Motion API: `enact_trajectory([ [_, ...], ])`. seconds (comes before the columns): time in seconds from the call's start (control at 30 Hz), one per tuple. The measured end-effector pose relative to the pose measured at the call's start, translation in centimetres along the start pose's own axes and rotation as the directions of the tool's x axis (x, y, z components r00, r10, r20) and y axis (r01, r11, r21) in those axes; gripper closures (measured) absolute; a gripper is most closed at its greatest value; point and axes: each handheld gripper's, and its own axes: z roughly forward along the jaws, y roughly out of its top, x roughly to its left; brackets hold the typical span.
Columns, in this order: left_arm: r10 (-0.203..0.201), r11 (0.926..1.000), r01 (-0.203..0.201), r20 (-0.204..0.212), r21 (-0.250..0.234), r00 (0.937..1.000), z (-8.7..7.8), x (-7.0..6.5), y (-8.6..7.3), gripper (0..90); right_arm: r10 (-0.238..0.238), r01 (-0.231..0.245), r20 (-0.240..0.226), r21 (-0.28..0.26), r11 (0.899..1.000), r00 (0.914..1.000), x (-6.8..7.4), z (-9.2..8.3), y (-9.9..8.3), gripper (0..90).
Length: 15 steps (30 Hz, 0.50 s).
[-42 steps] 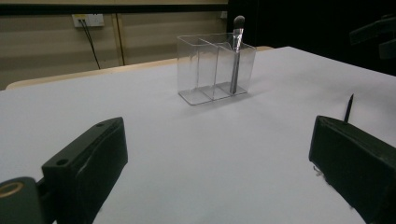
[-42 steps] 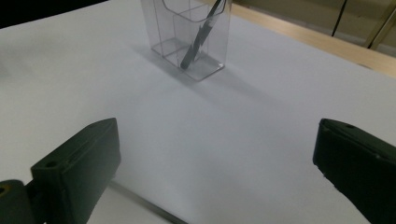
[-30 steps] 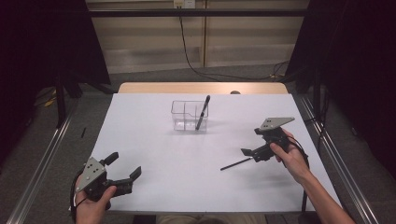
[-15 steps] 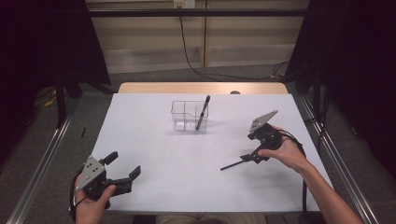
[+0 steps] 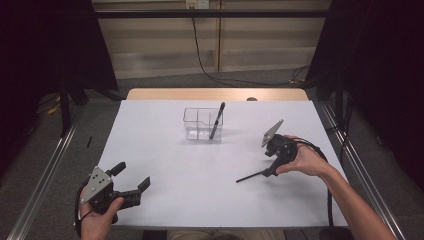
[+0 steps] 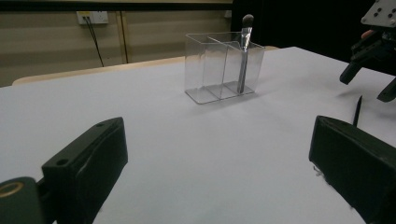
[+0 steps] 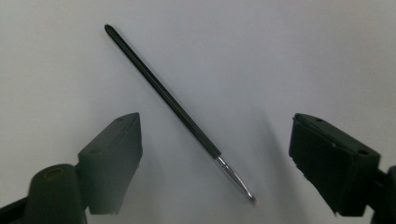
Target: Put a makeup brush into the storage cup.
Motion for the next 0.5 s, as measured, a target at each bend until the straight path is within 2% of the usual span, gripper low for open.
enact_trajectory([
  [0.07, 0.002, 1.0, -0.002, 0.0, 0.0, 1.0, 0.0, 0.0, 0.0, 4.5, -0.02, 0.02, -0.009, 0.014, 1.0, 0.9998, -0.2, 0.3, -0.1, 25.4],
  [0.13, 0.0, 1.0, 0.0, 0.0, 0.0, 1.0, 0.0, 0.0, 0.0, 4.5, -0.017, 0.017, -0.01, 0.039, 0.999, 0.9998, -0.2, 0.5, -0.1, 27.3],
  [0.2, 0.0, 1.0, 0.0, 0.0, 0.001, 1.0, 0.0, 0.0, 0.0, 4.5, -0.033, 0.034, -0.022, 0.056, 0.998, 0.9992, -0.3, 0.8, -0.2, 34.8],
  [0.33, 0.002, 1.0, -0.002, 0.003, 0.006, 1.0, 0.1, 0.0, 0.0, 4.5, -0.041, 0.043, -0.027, 0.082, 0.996, 0.9988, -0.3, 1.1, -0.3, 35.6],
  [0.4, 0.01, 0.9999, -0.01, 0.002, 0.01, 0.9999, 0.1, 0.1, 0.0, 4.5, -0.049, 0.052, -0.034, 0.102, 0.993, 0.9982, -0.3, 1.3, -0.3, 42.9],
  [0.5, 0.01, 0.9999, -0.01, 0.002, 0.01, 0.9999, 0.1, 0.1, 0.0, 4.5, -0.075, 0.077, -0.026, 0.111, 0.991, 0.9969, -0.3, 1.4, -0.1, 46.1],
])
